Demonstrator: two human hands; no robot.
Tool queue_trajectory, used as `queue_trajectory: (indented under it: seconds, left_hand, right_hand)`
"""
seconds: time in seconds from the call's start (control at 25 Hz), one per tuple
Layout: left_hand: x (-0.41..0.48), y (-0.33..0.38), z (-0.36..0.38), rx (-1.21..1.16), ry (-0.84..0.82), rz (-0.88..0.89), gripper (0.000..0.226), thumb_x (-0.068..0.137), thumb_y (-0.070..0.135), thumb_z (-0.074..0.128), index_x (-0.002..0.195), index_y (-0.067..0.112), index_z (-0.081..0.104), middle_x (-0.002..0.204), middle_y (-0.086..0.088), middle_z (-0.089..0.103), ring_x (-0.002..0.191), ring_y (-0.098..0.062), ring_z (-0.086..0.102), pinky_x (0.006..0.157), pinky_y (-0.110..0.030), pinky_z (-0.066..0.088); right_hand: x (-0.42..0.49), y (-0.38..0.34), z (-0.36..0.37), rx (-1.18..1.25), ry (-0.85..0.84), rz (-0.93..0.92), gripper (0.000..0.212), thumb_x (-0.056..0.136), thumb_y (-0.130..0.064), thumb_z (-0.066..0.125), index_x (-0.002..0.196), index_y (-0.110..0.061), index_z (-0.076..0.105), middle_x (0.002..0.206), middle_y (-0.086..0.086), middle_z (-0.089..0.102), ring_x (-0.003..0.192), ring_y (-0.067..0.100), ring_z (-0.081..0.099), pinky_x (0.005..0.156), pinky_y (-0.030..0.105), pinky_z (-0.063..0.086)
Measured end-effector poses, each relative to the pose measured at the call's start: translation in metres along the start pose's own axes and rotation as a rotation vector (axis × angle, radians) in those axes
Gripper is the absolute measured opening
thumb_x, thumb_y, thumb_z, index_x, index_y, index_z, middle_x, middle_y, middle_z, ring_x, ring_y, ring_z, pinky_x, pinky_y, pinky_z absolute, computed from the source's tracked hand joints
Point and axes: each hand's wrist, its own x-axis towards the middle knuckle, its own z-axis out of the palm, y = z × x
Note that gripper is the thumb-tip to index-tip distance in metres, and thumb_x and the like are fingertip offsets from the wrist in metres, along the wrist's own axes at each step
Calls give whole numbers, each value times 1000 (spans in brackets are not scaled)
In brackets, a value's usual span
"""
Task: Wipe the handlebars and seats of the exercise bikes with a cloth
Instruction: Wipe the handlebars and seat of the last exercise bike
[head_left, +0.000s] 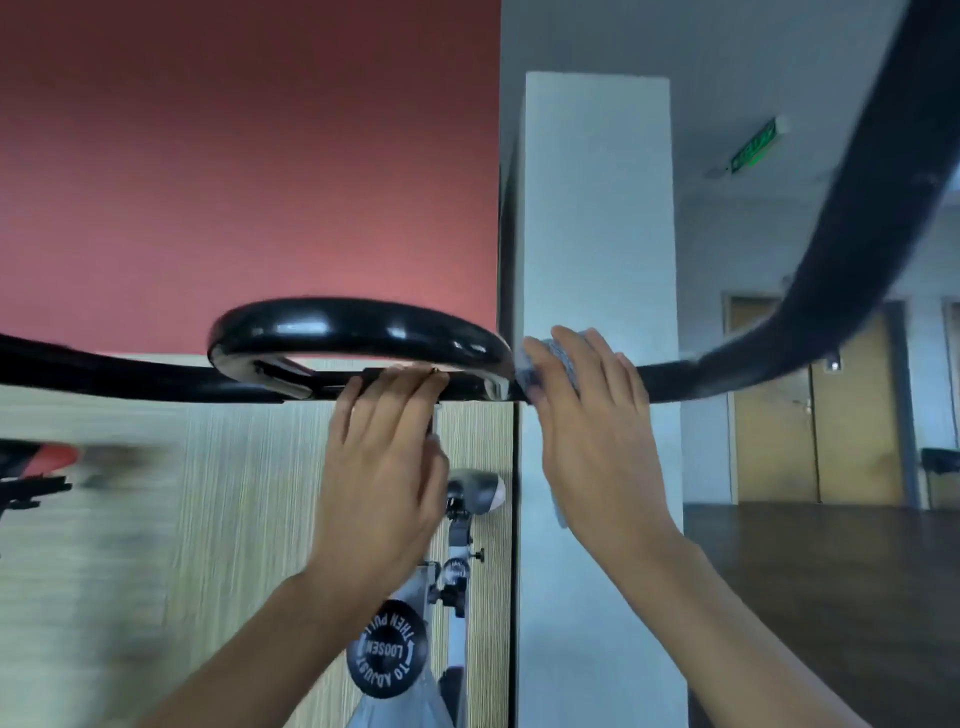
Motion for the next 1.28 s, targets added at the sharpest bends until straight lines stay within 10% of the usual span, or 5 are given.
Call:
queue_trajectory:
  seconds: [0.36, 0.68, 0.88, 1.08, 1.28]
  left_hand:
    - [17, 15, -40, -4, -428, -137, 67, 87, 14, 65, 148, 3, 39, 155, -13, 39, 147, -30, 29, 116, -59, 25]
    - [60, 17, -123, -280, -1008, -407, 73, 93, 6, 52, 157, 12, 18, 166, -5, 10, 153, -22, 2, 122, -45, -4]
    - [121, 12, -211, -244, -1538, -415, 51, 98, 25, 46, 148, 18, 36, 155, -1, 37, 139, -21, 38, 110, -39, 37]
    - [183, 22, -275, -362, -1455, -448, 37, 101, 25, 46, 137, 21, 53, 139, -1, 56, 125, -23, 53, 96, -36, 44]
    - [196, 55, -311, -571, -1434, -400, 34, 97, 22, 54, 130, 17, 61, 120, -4, 66, 108, -28, 61, 85, -41, 51]
  right_hand:
    - [24, -22, -43, 447, -420, 465, 62, 84, 18, 48, 140, -9, 53, 147, 10, 45, 144, 26, 31, 122, 47, 20]
    - [97, -40, -125, 703, -734, 986, 39, 105, -5, 42, 142, -12, 52, 144, -1, 51, 129, -12, 43, 107, 2, 29]
    - [152, -59, -206, 688, -952, 1182, 40, 106, -9, 38, 142, -17, 51, 133, -15, 51, 117, -13, 47, 93, -7, 28]
    - [184, -77, -288, 609, -1036, 1348, 40, 105, -13, 38, 139, -25, 55, 130, -13, 59, 113, 1, 56, 86, 9, 41]
    - [198, -73, -367, 543, -970, 1459, 39, 105, -12, 43, 138, -25, 57, 129, -17, 58, 107, -16, 52, 83, -5, 34]
